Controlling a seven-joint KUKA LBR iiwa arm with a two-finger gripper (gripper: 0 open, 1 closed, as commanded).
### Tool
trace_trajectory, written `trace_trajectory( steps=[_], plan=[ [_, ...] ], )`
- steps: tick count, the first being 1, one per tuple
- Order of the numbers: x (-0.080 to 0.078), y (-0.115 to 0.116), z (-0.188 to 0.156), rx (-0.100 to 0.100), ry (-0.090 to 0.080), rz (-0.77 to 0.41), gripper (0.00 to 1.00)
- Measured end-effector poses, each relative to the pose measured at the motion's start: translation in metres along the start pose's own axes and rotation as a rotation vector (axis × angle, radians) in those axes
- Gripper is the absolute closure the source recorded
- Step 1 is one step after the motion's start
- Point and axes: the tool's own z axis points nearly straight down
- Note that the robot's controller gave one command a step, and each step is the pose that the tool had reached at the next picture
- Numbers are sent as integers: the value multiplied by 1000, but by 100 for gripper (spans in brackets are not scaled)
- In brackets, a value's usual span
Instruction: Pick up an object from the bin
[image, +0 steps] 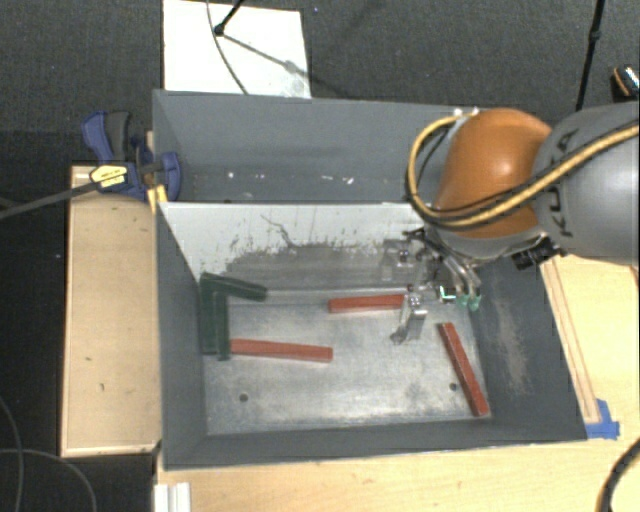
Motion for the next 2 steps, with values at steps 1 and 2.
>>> trace_trajectory(
  steps=[1,2],
  plan=[
    [-9,-51,-38,4,-12,-157,0],
    [-5,-61,83,-1,0,-63,0]
  ],
)
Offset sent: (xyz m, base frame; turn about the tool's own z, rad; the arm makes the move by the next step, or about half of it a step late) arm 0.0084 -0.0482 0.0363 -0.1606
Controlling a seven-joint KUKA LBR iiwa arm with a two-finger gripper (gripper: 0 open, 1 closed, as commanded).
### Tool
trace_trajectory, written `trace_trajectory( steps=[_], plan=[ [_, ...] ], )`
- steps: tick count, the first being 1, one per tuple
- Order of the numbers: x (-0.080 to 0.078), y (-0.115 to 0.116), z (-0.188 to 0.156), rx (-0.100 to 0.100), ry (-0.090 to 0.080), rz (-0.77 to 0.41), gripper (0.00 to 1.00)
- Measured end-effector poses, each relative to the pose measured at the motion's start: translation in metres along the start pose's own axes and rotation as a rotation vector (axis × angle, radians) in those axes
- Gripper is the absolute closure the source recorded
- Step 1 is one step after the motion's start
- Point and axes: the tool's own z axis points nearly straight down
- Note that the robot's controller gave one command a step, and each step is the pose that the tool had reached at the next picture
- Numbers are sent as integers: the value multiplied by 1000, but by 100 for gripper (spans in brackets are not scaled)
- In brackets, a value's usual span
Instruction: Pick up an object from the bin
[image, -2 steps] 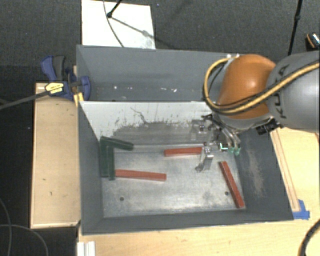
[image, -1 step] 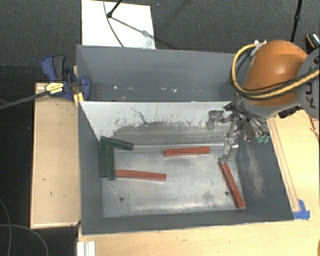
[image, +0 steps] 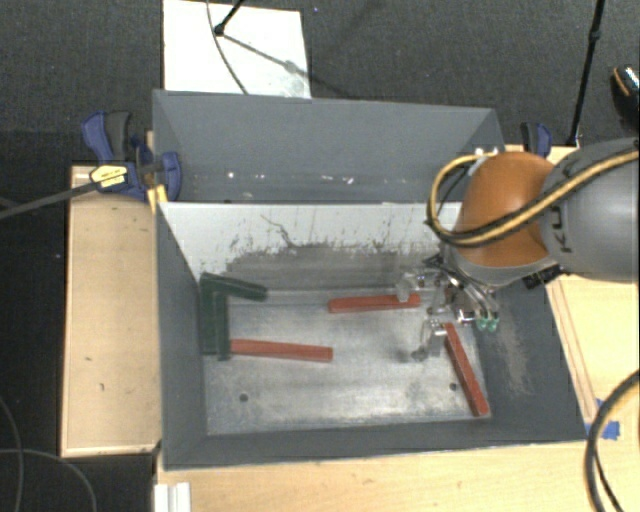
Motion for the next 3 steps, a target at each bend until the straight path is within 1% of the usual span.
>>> trace_trajectory(
  steps=[1,2,3],
  plan=[
    [-7,-12,13,1,-8,44,0],
    [-14,48,15,-2,-7,48,0],
    [-14,44,14,0,-10,53,100]
  ],
)
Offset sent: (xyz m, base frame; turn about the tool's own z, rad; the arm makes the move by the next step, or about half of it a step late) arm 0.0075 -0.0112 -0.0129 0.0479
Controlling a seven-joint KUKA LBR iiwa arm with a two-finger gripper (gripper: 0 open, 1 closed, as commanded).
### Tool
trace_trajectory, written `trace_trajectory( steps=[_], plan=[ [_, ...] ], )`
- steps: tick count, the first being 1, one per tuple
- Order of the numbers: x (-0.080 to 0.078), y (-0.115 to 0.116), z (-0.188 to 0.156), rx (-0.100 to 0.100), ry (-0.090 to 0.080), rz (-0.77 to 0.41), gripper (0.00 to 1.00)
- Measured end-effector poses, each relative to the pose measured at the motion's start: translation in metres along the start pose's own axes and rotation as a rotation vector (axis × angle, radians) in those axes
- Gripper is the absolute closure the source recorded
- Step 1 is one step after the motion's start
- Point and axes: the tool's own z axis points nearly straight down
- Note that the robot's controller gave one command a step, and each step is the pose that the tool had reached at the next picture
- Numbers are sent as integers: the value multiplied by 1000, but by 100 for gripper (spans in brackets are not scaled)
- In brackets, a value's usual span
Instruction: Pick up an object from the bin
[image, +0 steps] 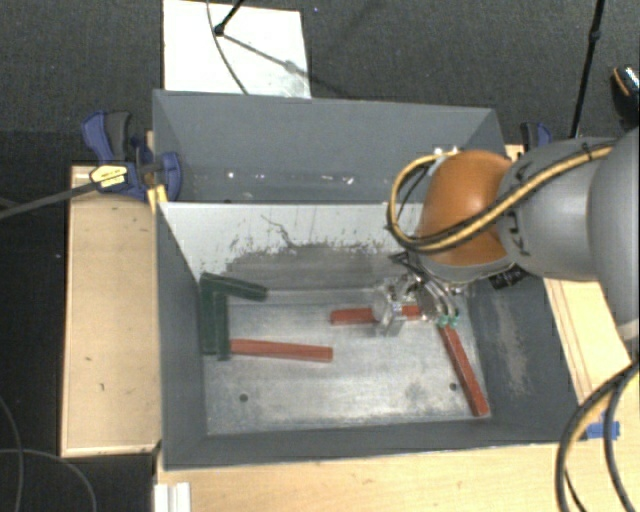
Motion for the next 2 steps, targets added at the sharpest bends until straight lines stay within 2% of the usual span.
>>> trace_trajectory(
  steps=[1,2],
  plan=[
    [13,-89,2,2,1,-134,100],
    [13,-86,3,1,4,-139,0]
  ],
)
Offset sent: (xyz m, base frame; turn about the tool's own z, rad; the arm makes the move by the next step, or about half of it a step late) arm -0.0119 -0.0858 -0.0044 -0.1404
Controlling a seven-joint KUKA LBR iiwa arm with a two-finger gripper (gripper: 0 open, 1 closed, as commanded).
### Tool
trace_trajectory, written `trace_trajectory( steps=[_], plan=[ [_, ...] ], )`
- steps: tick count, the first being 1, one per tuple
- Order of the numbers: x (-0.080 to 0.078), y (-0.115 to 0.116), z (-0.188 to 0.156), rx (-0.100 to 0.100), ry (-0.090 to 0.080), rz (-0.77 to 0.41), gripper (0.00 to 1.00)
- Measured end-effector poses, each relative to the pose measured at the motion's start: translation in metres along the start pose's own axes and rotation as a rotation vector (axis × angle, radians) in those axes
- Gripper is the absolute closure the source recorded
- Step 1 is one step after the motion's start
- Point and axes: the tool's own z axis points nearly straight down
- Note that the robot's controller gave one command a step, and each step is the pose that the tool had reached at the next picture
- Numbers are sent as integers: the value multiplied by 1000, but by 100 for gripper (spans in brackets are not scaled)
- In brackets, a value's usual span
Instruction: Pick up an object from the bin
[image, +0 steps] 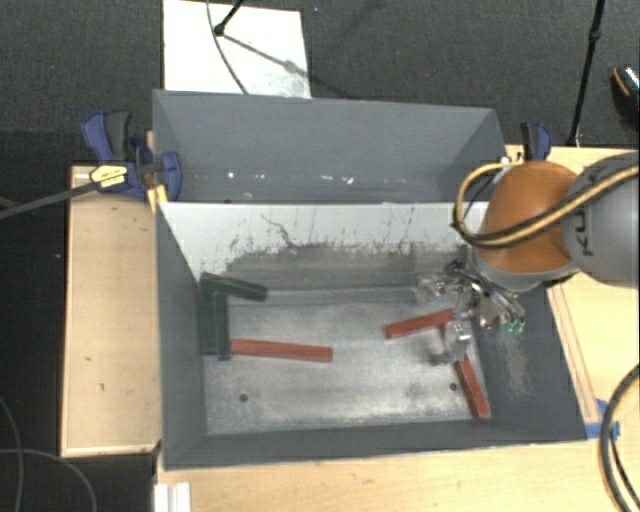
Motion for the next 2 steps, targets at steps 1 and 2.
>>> trace_trajectory(
  steps=[1,2],
  plan=[
    [0,0,0,0,0,1,100],
    [-4,-35,-159,6,-9,-307,100]
  ],
)
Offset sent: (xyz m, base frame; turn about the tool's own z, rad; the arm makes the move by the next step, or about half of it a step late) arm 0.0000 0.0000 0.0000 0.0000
